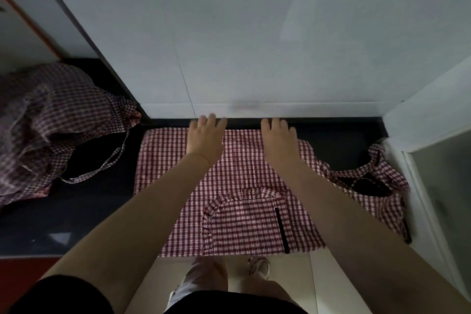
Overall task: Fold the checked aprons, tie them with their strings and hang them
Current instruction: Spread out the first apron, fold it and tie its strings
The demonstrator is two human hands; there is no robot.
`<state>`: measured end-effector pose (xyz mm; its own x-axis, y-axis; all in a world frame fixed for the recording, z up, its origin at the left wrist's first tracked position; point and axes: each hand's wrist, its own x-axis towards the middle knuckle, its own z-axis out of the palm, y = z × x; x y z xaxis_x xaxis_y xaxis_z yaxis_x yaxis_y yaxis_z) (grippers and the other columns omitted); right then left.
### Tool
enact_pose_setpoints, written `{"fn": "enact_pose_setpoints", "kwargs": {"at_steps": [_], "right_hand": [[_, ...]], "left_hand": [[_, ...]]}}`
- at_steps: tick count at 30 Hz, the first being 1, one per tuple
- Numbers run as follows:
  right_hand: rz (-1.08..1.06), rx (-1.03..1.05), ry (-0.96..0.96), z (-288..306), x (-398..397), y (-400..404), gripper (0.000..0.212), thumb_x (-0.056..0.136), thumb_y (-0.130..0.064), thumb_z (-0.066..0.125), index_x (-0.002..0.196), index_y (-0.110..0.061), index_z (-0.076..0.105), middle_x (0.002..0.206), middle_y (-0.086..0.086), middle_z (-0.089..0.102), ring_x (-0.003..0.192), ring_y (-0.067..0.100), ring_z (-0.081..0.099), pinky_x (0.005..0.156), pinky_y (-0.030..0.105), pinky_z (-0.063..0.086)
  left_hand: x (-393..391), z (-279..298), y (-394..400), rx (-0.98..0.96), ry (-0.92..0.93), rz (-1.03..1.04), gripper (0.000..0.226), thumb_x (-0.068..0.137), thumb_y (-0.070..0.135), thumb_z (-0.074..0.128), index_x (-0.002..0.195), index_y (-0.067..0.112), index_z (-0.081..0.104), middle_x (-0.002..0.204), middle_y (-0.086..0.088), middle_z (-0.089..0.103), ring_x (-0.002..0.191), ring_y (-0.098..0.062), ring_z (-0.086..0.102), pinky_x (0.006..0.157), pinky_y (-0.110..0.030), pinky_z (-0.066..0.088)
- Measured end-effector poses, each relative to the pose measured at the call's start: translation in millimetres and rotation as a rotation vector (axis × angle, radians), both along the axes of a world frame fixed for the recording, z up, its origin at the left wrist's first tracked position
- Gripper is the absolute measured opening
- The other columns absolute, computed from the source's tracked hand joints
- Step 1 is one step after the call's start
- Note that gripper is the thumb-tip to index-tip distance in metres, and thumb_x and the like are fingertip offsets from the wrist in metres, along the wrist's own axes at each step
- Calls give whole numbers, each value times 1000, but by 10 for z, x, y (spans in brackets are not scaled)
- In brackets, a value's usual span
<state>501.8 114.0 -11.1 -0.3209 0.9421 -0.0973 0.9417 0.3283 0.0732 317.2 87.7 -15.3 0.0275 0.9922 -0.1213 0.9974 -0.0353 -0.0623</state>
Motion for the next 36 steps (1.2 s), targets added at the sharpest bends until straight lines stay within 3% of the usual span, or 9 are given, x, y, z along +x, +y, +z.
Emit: {"fn": "enact_pose_setpoints", "kwargs": {"at_steps": [3,6,8,11,17,25,27,31,36], "right_hand": [[13,-278,-29,-275,34,-201,36,93,-23,60,128,-18,52,133,10,50,121,28,47,102,45,43],[-121,-527,-98,-474,198,-386,63,90,-40,62,144,-24,34,147,14,32,131,36,37,108,53,37],[-138,-667,-93,-461,263,-406,69,90,-46,61,148,-24,31,148,13,33,128,33,43,107,50,39],[-89,-767,-40,-269,241,-290,33,96,-38,55,120,-17,62,115,7,62,105,21,59,97,38,48],[-423,-222,339,-158,786,-61,33,97,-15,54,128,-13,44,110,9,61,92,26,61,74,40,52],[-482,-622,83,-483,1336,-181,75,84,-56,66,140,-14,39,141,11,46,128,31,46,111,54,29],[-486,-669,88,-559,1351,-212,66,86,-57,62,133,-14,46,134,9,53,127,31,48,112,54,22],[-485,-923,253,-523,1382,-169,47,84,-60,64,87,-13,66,99,8,67,99,28,66,88,38,46],[-319,-1021,154,-388,1465,-132,66,84,-41,74,137,-16,47,131,4,53,115,21,53,95,36,45]], "left_hand": [[49,-389,-292,-402,-110,68,74,87,40,68,148,27,28,155,-12,25,140,-36,28,108,-54,39],[20,-616,-552,-610,-143,176,110,76,52,77,154,39,1,163,-4,-14,148,-42,-5,109,-65,29],[12,-601,-570,-619,-143,213,107,76,49,78,154,37,6,163,-4,-10,148,-42,-2,109,-64,32],[48,-474,-445,-646,-164,331,81,84,50,69,149,26,27,160,-12,12,143,-42,21,106,-58,38],[424,-491,-499,-405,-259,343,71,88,43,65,144,16,30,144,-13,35,130,-29,39,93,-42,49],[861,-730,-741,-476,-152,269,124,68,71,71,154,24,-4,160,-22,2,147,-41,8,114,-54,30],[871,-709,-707,-487,-151,281,130,67,66,76,154,25,-11,161,-22,-3,149,-41,4,116,-54,26],[882,-642,-546,-586,-119,317,136,72,48,82,150,26,-26,159,-28,-12,148,-45,-4,119,-54,19],[1134,-620,-545,-512,-228,374,128,73,59,76,154,26,-17,161,-21,-11,149,-42,-2,115,-57,26]]}}
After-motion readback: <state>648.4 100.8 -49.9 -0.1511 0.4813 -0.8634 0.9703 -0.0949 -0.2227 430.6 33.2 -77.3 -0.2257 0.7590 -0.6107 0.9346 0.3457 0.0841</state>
